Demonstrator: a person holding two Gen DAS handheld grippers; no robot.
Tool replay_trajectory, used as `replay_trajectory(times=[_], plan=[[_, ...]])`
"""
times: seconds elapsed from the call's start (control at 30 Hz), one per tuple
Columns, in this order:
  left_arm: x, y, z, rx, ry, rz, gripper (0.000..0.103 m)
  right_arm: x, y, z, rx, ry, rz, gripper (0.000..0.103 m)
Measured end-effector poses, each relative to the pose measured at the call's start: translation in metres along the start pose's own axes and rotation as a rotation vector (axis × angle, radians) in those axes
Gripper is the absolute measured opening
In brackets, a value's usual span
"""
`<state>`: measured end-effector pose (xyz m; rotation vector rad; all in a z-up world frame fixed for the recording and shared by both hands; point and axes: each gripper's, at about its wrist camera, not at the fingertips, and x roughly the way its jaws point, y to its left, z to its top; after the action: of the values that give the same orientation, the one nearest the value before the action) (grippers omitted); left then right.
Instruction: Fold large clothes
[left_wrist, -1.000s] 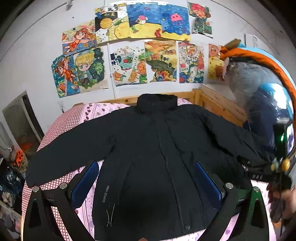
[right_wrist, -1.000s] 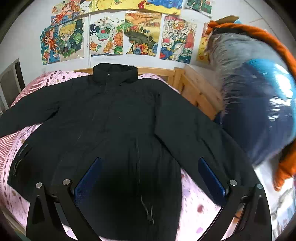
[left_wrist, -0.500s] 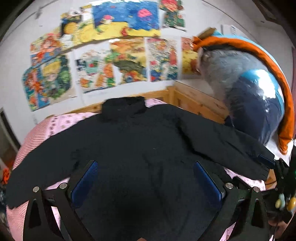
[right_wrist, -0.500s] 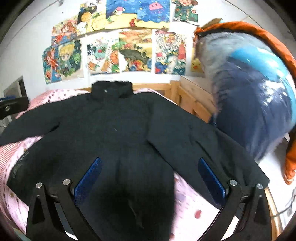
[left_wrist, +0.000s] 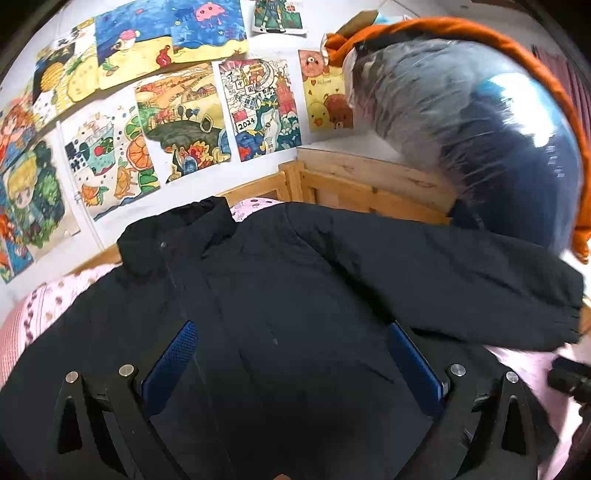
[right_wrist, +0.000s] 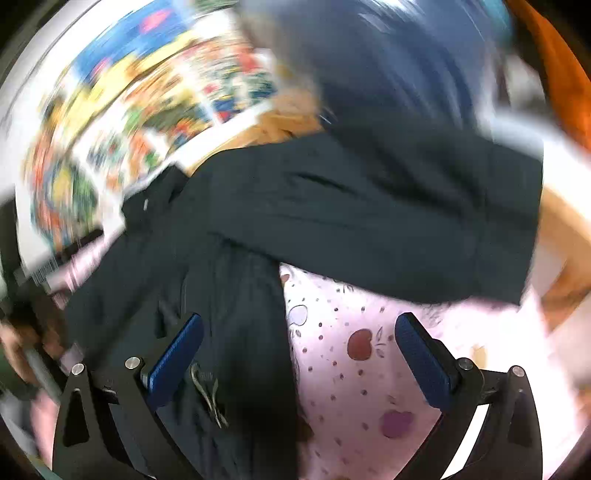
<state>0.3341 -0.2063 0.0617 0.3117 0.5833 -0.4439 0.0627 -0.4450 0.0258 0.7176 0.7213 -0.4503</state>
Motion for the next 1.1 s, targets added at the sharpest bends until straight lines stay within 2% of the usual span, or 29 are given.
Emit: replay_trajectory(times=[0.07,0.13,0.2,0.37,0.47,0.53,0.6,0.7,0.87,1.0,1.1], plan=[[0.025,0.004,0.011,-0.018,0.0,0.021,0.103,0.01,-0.014,0.005,0.12,-0.055,0.011,0.102],[0.045,0.008,0.019,-0.064,0.002,0.026,0.103,0.014,-0.02,0.01,0.183,-0.11,0.008,0.102],[0.073,0.013,0.024,-0.125,0.043,0.007,0.103,0.021,-0.021,0.014,0.213,-0.134,0.004,0.101],[0.137,0.007,0.026,-0.233,0.109,-0.044,0.103,0.028,-0.027,0.02,0.268,-0.157,0.02,0.083],[0.169,0.0,0.023,-0.27,0.169,-0.058,0.103,0.024,-0.033,0.021,0.32,-0.148,0.012,0.064],[0.185,-0.004,0.018,-0.29,0.218,-0.088,0.103,0.023,-0.033,0.023,0.329,-0.148,-0.02,0.04],[0.195,-0.009,0.014,-0.292,0.24,-0.112,0.103,0.017,-0.033,0.023,0.31,-0.158,-0.051,0.025],[0.209,-0.013,0.008,-0.294,0.305,-0.144,0.103,0.005,-0.011,0.032,0.174,-0.214,-0.09,0.014],[0.195,0.006,0.006,-0.345,0.298,-0.191,0.103,-0.018,0.062,0.056,-0.147,-0.365,-0.126,0.011],[0.159,0.037,0.01,-0.371,0.296,-0.252,0.103,-0.035,0.131,0.071,-0.392,-0.468,-0.067,0.011],[0.117,0.075,0.011,-0.383,0.276,-0.276,0.103,-0.039,0.191,0.083,-0.512,-0.487,0.036,0.011]])
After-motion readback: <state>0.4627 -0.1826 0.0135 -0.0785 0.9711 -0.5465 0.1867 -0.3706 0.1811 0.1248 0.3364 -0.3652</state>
